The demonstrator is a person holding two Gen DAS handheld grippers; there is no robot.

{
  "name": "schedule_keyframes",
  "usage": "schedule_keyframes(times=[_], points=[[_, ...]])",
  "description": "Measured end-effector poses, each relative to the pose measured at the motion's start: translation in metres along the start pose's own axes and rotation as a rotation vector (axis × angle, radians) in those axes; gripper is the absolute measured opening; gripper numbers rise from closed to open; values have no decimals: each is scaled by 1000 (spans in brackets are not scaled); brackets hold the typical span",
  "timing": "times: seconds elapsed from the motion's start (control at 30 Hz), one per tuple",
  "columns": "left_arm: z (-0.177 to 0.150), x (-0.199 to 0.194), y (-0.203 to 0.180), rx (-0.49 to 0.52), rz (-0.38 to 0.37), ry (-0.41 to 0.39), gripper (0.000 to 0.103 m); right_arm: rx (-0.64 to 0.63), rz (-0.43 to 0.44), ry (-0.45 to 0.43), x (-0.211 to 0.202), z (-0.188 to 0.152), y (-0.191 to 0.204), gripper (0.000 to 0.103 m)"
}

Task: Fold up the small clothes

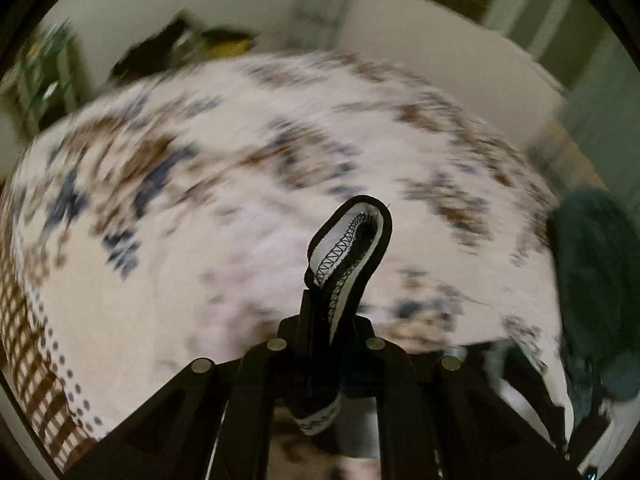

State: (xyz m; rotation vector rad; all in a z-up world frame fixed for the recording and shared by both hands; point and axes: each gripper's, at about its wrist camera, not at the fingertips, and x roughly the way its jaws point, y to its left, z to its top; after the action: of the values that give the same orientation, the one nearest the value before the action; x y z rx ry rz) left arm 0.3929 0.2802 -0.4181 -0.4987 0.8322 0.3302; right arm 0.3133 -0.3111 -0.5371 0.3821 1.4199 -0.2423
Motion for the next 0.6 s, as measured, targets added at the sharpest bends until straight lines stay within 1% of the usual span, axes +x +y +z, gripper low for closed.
schedule_keyframes(times=[0.03,0.1,0.13,0.17,0.2,0.23,0.33,0.37,0.4,0.47,0.5,0.57,0.6], points=[[-1,-6,-19,29,-21,-4,7,7,19,4,-2,2,-12,79],[-11,-18,-77,111,-93,16,6,8,39,0,-6,7,-34,79],[-22,-23,-107,158,-128,37,6,3,43,-7,-7,10,-47,79],[-42,-28,-149,221,-178,68,7,-1,45,-14,-7,13,-59,79],[-53,-31,-170,253,-201,86,7,-8,37,-19,-6,17,-75,79],[-79,-34,-211,312,-241,128,6,-14,23,-19,-5,22,-91,79],[-137,-39,-289,406,-336,222,7,-22,-1,-28,-7,35,-135,79],[-168,-39,-325,456,-371,260,7,-24,-8,-31,-9,39,-150,79],[-181,-40,-344,476,-391,281,7,-23,-9,-33,-10,43,-161,79],[-230,-39,-396,548,-441,344,7,-16,0,-28,-11,52,-192,79],[-248,-39,-416,572,-457,363,7,-9,11,-22,-10,55,-204,79],[-277,-38,-441,603,-469,388,11,11,49,-2,-7,64,-231,79],[-289,-37,-453,626,-464,399,16,24,75,6,-6,71,-245,79]])
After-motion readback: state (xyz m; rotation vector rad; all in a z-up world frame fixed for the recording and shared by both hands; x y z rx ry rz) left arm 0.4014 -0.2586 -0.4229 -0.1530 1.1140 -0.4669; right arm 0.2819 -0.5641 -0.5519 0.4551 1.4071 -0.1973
